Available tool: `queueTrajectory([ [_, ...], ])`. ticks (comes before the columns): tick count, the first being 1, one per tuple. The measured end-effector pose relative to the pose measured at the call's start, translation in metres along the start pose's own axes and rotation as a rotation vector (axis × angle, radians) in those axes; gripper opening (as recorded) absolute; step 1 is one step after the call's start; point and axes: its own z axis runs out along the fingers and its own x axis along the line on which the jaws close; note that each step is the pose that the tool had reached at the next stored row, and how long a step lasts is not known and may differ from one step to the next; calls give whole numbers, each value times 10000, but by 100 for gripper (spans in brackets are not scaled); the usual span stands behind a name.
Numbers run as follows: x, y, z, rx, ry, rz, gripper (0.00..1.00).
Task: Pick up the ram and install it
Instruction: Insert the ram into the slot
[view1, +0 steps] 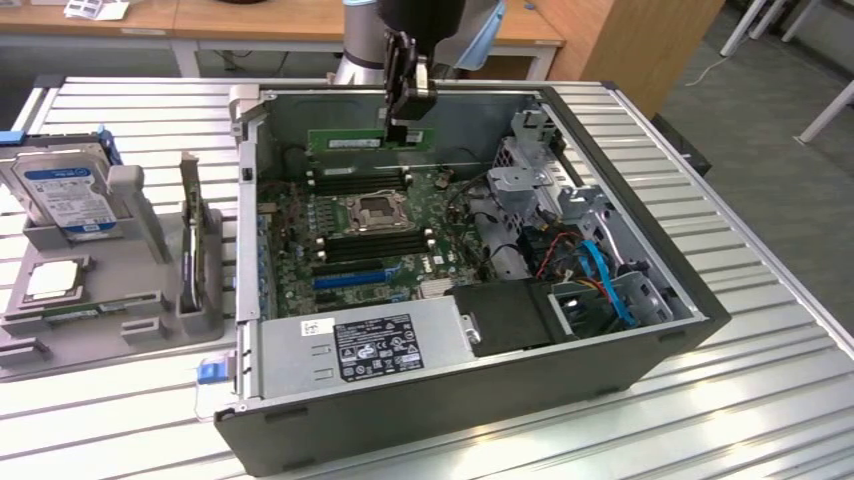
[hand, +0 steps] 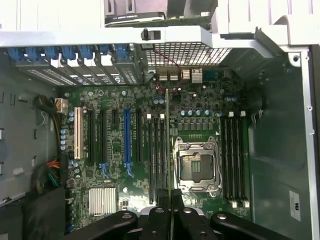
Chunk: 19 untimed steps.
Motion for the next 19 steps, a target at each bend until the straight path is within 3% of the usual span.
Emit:
queueTrajectory([
  [19, 221, -35, 345, 149, -19, 178, 13],
])
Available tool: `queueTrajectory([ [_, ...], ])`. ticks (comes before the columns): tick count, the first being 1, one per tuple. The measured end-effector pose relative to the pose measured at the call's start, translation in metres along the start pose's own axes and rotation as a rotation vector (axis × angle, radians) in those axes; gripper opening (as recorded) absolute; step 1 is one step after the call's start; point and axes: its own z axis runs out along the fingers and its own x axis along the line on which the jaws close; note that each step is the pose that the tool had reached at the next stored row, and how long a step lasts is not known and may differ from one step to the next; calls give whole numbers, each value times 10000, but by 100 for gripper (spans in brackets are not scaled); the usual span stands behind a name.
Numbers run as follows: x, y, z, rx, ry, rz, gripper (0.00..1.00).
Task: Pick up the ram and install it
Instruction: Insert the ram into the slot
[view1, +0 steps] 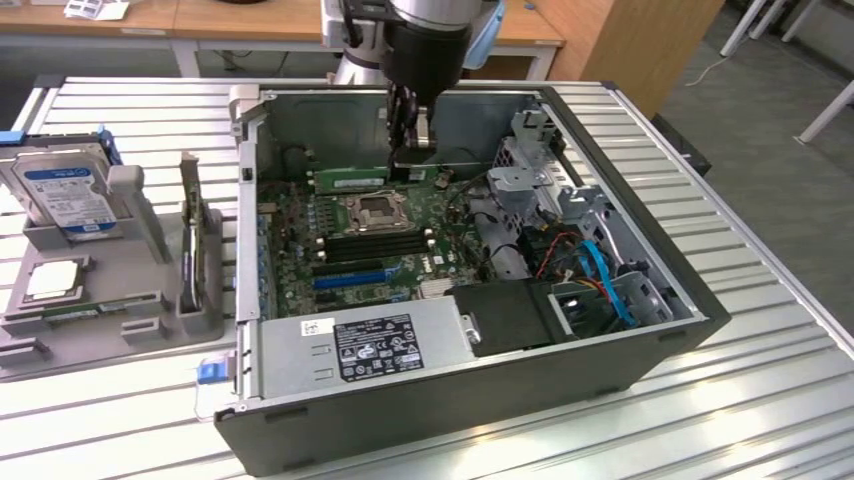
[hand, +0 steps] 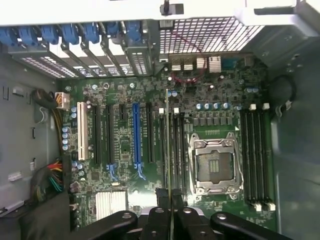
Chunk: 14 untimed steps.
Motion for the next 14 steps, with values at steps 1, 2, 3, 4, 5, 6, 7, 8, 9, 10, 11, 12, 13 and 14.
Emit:
queueTrajectory([
  [1, 7, -1, 18, 8, -1, 5, 13],
  [2, 13, -3, 36, 16, -1, 9, 13],
  [3, 20, -4, 55, 25, -2, 13, 13],
  [4, 26, -6, 73, 34, -3, 17, 13],
  [5, 32, -7, 91, 42, -4, 21, 13],
  [6, 37, -8, 110, 52, -5, 24, 13],
  [7, 43, -10, 127, 60, -5, 27, 13],
  [8, 49, -12, 147, 69, -5, 31, 13],
  [9, 54, -13, 165, 79, -5, 34, 13],
  [10, 60, -14, 183, 88, -5, 38, 13],
  [11, 65, -16, 200, 96, -4, 41, 13],
  [12, 70, -17, 219, 106, -5, 44, 13],
  [13, 75, -18, 236, 115, -5, 47, 13],
  [14, 81, -20, 254, 124, -5, 50, 13],
])
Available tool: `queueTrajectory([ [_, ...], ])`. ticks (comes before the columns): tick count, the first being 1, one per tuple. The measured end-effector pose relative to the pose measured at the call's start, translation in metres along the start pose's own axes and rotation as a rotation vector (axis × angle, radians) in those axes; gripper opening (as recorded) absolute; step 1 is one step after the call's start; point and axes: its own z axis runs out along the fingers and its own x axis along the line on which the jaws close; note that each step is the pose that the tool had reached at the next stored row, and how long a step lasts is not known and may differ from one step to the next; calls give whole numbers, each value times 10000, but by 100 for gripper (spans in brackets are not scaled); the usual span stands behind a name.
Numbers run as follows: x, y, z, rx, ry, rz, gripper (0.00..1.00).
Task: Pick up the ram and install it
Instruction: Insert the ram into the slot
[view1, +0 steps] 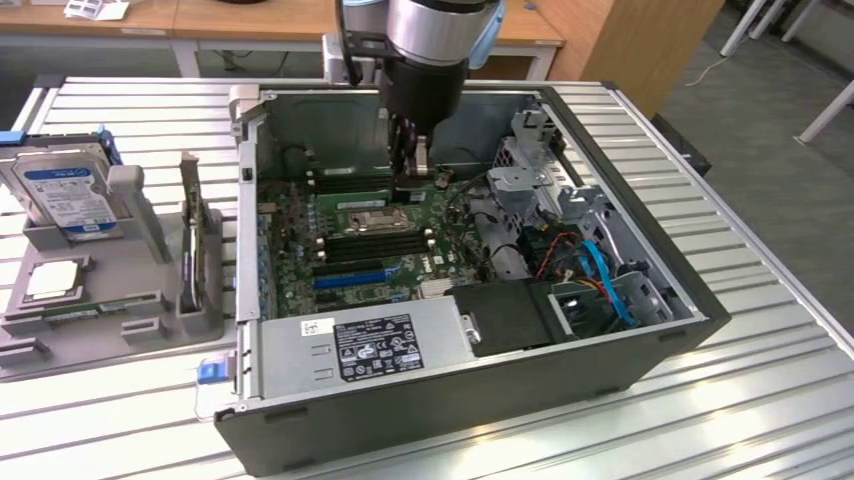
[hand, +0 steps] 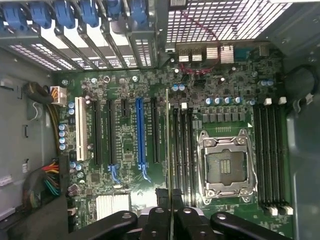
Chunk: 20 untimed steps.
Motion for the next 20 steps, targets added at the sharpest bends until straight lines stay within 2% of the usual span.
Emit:
queueTrajectory([
  [20, 49, -20, 354, 229, 24, 26, 13],
])
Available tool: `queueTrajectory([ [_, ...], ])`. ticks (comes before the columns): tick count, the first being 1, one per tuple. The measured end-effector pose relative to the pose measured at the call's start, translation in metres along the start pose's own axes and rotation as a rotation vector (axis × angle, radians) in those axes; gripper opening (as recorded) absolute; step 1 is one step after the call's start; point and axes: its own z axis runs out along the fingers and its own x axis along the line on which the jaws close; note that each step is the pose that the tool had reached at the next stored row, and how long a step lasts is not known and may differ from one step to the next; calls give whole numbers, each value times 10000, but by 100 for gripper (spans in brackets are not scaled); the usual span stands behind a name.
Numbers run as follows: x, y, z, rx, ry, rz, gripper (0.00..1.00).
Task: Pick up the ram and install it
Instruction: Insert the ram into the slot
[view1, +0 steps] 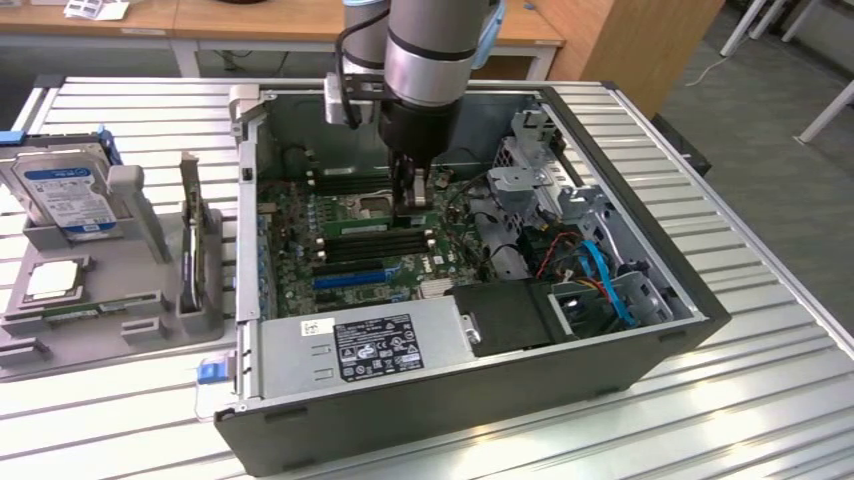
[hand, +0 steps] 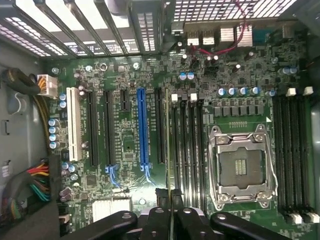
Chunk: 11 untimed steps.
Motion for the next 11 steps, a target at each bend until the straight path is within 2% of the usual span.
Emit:
queueTrajectory([
  [6, 7, -2, 108, 54, 5, 3, 13],
  [11, 7, -2, 112, 56, 8, 3, 13],
])
